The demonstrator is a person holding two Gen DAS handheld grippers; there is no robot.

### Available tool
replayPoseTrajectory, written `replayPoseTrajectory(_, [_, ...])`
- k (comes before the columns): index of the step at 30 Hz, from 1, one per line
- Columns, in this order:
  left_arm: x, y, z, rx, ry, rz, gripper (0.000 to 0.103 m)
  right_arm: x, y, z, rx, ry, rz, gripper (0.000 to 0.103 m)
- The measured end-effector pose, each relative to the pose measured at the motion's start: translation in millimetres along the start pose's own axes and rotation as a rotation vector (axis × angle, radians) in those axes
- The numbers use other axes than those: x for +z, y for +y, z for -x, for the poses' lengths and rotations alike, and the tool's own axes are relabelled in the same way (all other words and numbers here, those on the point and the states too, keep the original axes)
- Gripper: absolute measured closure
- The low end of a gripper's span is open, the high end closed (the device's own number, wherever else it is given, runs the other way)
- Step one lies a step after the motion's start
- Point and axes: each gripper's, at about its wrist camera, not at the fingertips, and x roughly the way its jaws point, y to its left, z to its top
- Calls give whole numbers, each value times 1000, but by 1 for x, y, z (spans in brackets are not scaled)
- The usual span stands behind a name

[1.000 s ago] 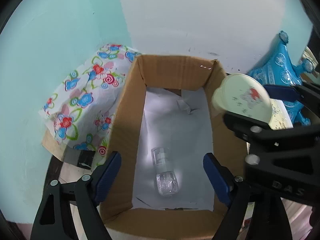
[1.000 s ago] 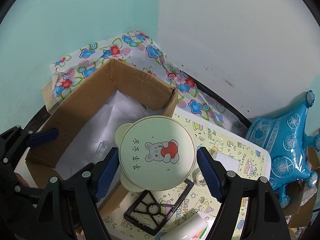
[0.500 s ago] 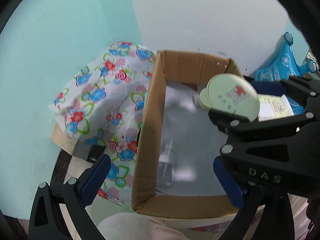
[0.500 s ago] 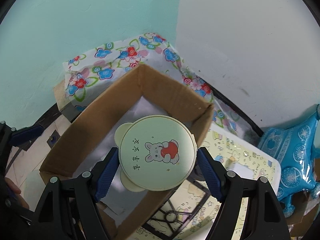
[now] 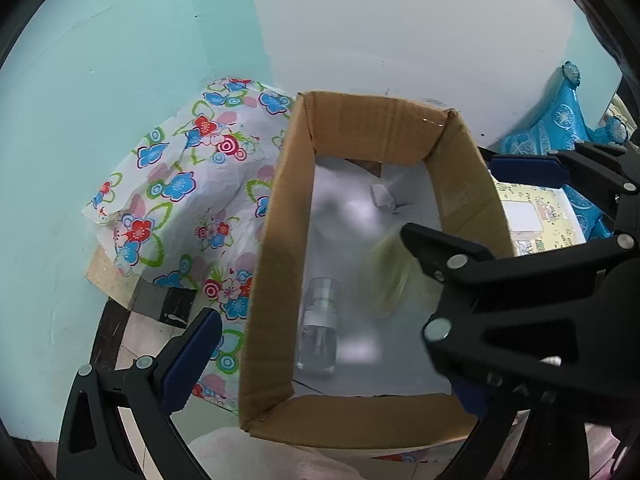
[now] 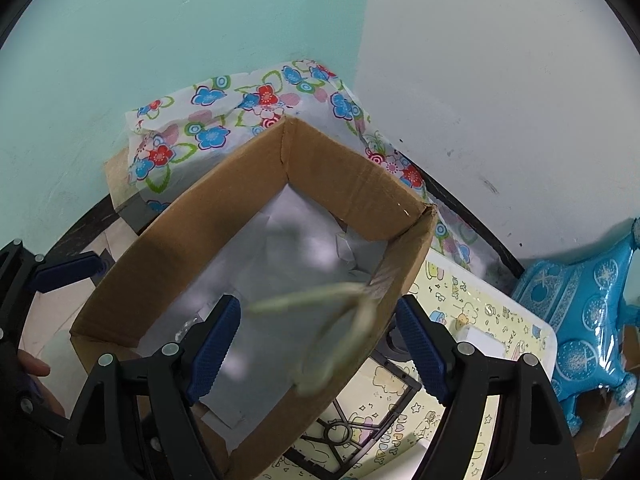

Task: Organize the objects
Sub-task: 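Lower bear-print lid into the box beside the bottle and open right gripper, then move left gripper toward white paper roll while right gripper returns to the table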

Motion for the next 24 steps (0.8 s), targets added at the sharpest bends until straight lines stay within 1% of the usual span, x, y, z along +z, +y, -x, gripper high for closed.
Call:
replayPoseTrajectory(4, [1, 0, 0, -7, 0, 6, 0, 3, 3, 3, -24, -23, 22, 20])
replayPoseTrajectory(6, [1, 0, 0, -7, 3, 8, 0, 4, 1, 5, -42, -28, 12, 20])
replayPoseTrajectory(8, [2, -1, 0, -12, 4, 8, 0, 4, -4, 8, -39, -35, -6, 20])
replayPoseTrajectory(11, [4, -6, 3, -20, 3, -1, 0, 2, -11, 16, -37, -63, -34, 14])
replayPoseTrajectory(13, [5, -13, 7, -26, -6, -12, 0, 0, -16, 23, -51, -78, -53, 7])
replayPoseTrajectory(14, [6, -16, 9, -20, -9, -17, 0, -2, -20, 27, -54, -87, -63, 0])
replayPoseTrajectory(17, [7, -23, 13, 3, -19, -25, 0, -9, -32, 43, -76, -106, -99, 0])
replayPoseTrajectory(19, [8, -27, 20, -15, -30, -22, 0, -14, -42, 53, -84, -121, -130, 0])
replayPoseTrajectory(22, [8, -37, 34, -15, -57, -35, 0, -29, -63, 71, -76, -134, -187, 0])
replayPoseTrajectory(24, [7, -45, 39, -17, -68, -51, 0, -41, -74, 79, -89, -135, -210, 0])
